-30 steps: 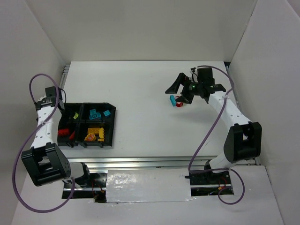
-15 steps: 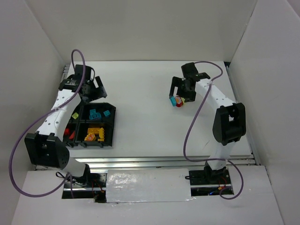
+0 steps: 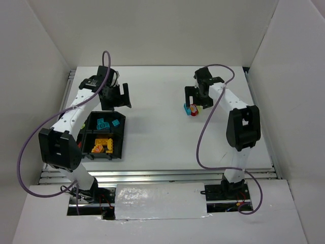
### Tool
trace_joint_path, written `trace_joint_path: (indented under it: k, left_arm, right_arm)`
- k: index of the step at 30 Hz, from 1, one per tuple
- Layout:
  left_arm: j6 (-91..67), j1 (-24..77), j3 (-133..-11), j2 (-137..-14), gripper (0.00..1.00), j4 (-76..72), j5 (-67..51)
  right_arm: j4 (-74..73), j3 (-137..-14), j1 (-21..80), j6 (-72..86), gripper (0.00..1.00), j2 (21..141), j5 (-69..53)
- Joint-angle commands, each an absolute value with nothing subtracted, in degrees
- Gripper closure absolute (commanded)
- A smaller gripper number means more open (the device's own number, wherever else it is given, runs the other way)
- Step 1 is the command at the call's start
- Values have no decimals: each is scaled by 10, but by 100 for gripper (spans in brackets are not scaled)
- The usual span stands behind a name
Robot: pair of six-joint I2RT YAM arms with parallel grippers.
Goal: Sort the legos into containers by color
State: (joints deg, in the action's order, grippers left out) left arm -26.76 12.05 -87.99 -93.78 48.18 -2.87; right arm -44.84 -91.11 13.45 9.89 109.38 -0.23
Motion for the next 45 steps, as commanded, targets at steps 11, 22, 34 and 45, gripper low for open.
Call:
trace_joint_path:
  k: [11,22,34,45]
  left_arm:
    - [-215,120,-901,-954,1,499,-105]
    - [-210,120,-898,-963,0,496,-127]
    - [-206,121,-890,-970,1,493,-134]
    - [-200,121,-900,-986,0,497,-143]
  right_arm:
    - [-468,-986,134,10,1,1181,20]
    - [-465,-985,105,-54,4,1202,-24]
    - [-484,-1037,106,-57,8,1239,-129]
    - [-489,-1080,136,45,0,1269,-29]
